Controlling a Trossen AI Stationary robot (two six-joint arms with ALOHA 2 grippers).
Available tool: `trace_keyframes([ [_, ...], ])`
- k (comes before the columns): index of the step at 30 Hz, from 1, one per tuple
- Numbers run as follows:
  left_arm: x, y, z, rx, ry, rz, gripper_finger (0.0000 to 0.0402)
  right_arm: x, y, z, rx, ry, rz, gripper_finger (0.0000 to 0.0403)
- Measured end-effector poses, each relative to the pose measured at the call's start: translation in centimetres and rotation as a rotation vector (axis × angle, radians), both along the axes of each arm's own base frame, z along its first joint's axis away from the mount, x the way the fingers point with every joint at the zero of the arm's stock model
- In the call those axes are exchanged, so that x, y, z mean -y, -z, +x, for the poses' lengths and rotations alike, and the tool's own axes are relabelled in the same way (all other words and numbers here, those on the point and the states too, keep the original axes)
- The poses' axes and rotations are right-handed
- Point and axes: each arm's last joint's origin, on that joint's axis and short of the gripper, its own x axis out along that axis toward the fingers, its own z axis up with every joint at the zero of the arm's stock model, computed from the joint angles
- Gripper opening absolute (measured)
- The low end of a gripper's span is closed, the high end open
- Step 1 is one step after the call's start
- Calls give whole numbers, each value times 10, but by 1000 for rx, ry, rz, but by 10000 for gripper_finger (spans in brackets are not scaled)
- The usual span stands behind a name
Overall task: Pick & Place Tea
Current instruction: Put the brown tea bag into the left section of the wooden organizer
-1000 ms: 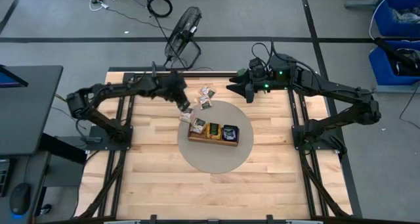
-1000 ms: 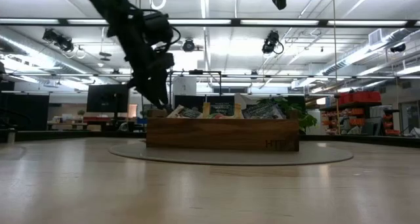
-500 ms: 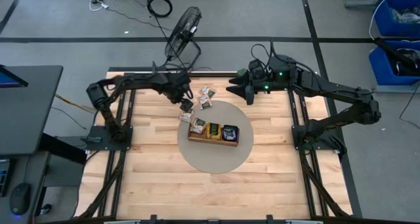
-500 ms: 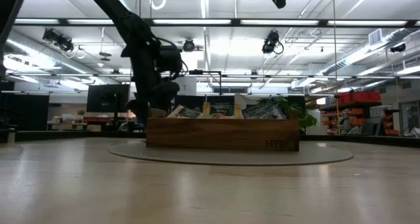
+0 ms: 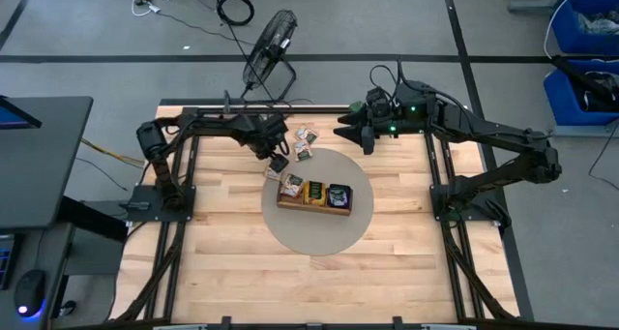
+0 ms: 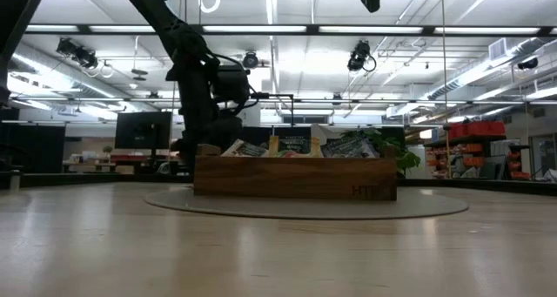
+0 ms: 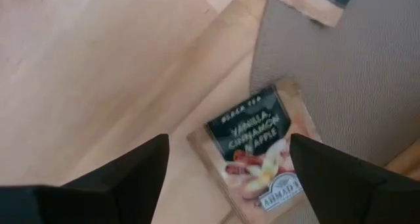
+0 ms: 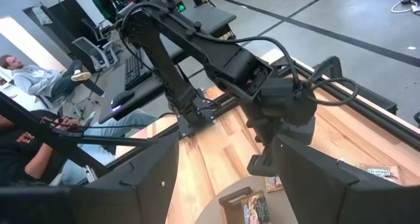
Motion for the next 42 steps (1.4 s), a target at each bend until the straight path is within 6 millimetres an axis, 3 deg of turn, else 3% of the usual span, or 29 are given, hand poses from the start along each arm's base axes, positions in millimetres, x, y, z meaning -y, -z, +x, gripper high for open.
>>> trace_keyframes([
  [12,11,12,10,-58,24,52,279,0,1,0,-10,0,3,256],
  [29,10,10,14,-34,47,52,81,0,1,0,-12,0,3,256],
  [33,7,-2,19,-21,70,80,41,0,2,-1,-19,0,5,256],
  [36,4,-23,25,41,78,122,13,0,2,-1,-26,0,7,256],
  [42,0,-66,30,155,74,193,8,0,3,-1,-28,0,7,256],
])
